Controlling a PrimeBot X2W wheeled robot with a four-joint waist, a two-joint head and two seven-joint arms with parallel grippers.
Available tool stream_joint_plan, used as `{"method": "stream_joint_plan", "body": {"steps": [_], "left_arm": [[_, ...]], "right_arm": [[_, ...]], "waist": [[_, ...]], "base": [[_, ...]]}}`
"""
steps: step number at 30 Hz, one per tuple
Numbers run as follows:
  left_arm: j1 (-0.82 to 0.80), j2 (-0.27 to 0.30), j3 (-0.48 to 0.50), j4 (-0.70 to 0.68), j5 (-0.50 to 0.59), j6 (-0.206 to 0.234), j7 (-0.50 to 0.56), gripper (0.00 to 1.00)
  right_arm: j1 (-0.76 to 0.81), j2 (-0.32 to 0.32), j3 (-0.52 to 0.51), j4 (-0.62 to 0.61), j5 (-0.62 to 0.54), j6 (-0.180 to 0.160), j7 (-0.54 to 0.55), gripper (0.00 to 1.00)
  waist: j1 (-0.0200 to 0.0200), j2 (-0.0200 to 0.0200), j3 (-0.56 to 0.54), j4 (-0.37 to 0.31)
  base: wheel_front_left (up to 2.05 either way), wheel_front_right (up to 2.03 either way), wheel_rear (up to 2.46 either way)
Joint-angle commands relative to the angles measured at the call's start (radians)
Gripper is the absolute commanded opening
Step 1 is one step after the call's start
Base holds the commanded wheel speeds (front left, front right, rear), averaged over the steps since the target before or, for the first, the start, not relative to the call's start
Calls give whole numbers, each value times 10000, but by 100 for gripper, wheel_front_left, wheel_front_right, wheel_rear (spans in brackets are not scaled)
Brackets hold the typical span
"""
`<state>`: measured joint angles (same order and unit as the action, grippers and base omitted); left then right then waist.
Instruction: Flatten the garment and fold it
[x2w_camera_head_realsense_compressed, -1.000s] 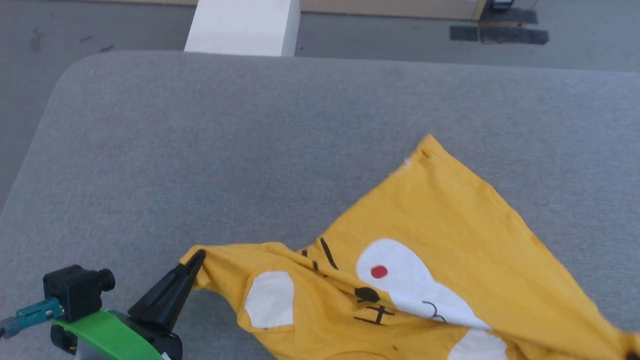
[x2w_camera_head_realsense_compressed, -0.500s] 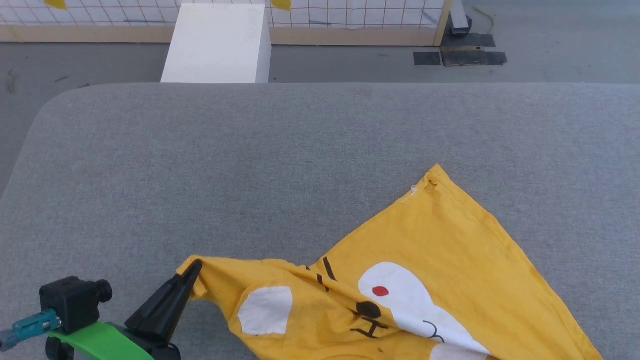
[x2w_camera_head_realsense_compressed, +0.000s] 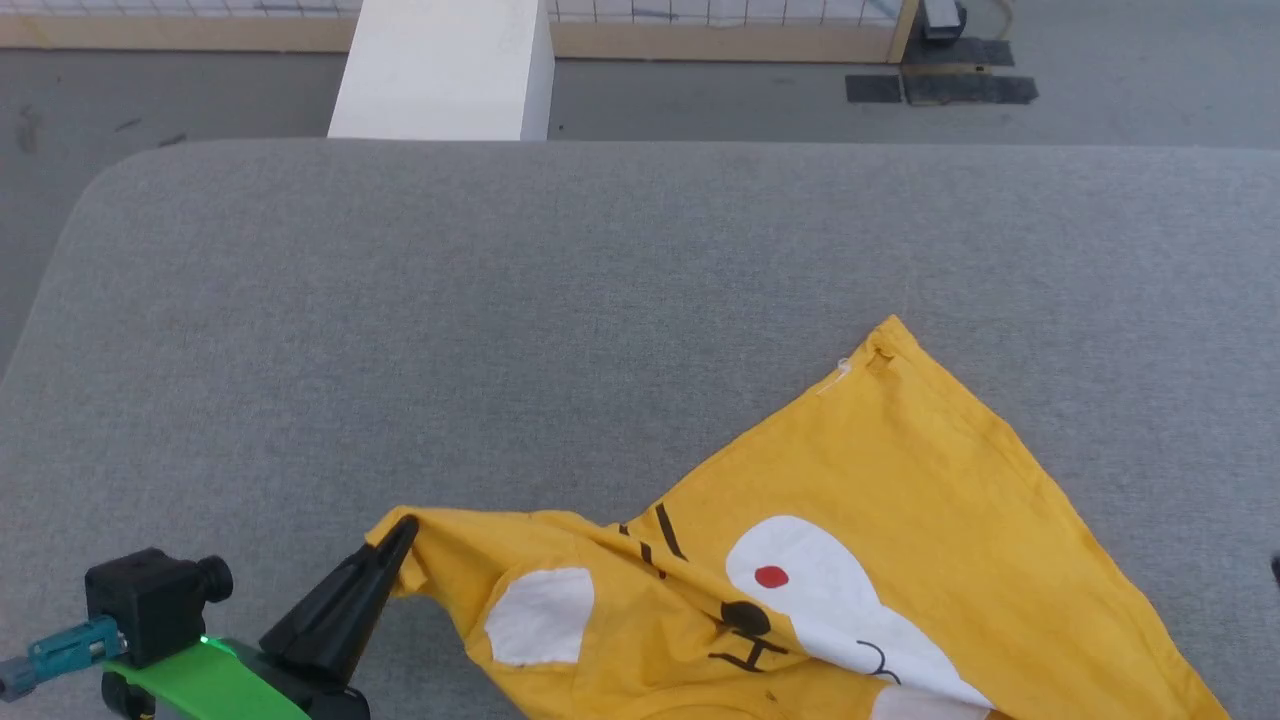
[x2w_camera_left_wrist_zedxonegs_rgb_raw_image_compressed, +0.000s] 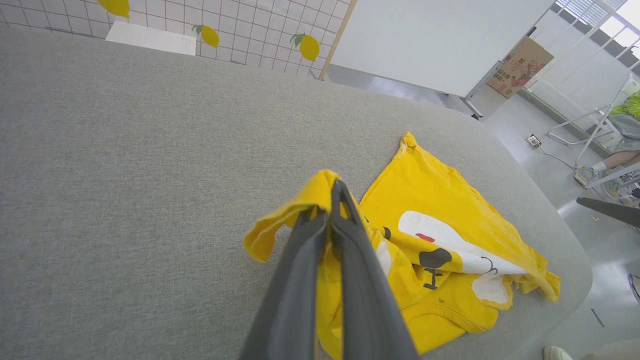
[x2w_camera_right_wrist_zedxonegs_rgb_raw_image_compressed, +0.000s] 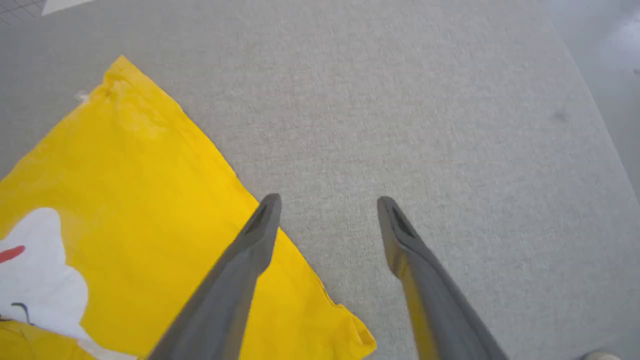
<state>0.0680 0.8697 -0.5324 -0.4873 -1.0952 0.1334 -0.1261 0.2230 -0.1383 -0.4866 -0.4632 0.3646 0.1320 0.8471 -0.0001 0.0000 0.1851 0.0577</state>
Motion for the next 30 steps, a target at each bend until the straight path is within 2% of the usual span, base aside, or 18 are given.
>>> {"method": "stream_joint_plan", "body": {"steps": [1,6,12,16,20,30], "left_arm": [[-203,-46,19,-3,87,-100,-63,0],[-561,-130,-26,132,112,-426,-18,0],[-1125,-240,-70,365,149,-897,66,0],[-1504,-377,-108,593,143,-1240,79,0],[-1816,-517,-156,866,147,-1527,74,0],[-2263,-782,-274,1370,134,-1966,14,0]], "right_arm": [[-531,-109,196,-224,-211,-13,130,100],[-2152,-499,1730,154,-780,-13,607,100],[-4384,-606,3040,1776,-1502,-13,420,100],[-5629,-473,3455,3168,-1972,-13,79,100],[-6272,-527,3954,4116,-2239,-13,329,100],[-6779,-525,4162,5510,-2943,-13,862,100]], "waist": [[1,0,234,153],[1,0,746,444],[1,0,1495,998],[1,0,1977,1402],[1,0,2319,1734],[1,0,2714,2161]], "base": [[0,0,0],[0,0,0],[0,0,0],[0,0,0],[0,0,0],[0,0,0]]}}
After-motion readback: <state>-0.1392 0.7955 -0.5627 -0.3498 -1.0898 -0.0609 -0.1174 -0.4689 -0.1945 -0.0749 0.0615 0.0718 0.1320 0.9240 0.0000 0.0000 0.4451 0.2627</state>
